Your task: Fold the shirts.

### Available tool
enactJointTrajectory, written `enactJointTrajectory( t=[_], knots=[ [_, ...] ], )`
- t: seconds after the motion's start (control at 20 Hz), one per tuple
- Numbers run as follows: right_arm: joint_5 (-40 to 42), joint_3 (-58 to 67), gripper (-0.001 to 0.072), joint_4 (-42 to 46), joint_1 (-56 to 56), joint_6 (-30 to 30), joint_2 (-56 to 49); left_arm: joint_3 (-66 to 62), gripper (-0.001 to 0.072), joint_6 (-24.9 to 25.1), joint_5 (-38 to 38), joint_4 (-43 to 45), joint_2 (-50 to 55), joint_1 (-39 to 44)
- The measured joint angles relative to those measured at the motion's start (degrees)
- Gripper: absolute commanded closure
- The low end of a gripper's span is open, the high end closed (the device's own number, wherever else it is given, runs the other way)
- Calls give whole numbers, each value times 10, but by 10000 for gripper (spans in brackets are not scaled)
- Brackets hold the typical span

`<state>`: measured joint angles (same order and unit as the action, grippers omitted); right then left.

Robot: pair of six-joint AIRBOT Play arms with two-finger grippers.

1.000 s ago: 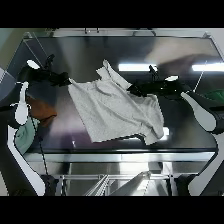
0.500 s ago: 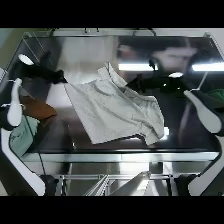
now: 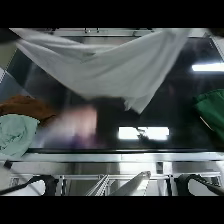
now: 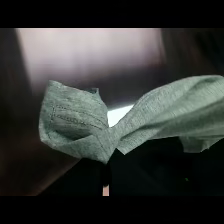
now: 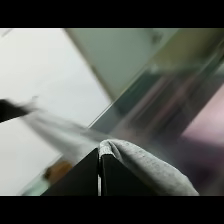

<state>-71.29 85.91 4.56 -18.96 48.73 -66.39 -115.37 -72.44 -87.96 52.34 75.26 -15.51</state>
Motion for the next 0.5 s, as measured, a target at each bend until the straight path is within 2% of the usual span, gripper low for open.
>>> enactJointTrajectory(
  t=[0.15,0.3,0.4,0.5],
  knots=[
    [18,0,703,42,-61,1,130,0,692,0,-3,29,-150,-3],
    [37,0,702,82,-100,7,230,0,692,0,4,79,-254,-4],
    [56,1,702,122,-113,22,274,-1,691,5,11,125,-285,-4],
    [57,-5,702,161,-118,51,285,0,691,16,-4,159,-274,0]
  ],
)
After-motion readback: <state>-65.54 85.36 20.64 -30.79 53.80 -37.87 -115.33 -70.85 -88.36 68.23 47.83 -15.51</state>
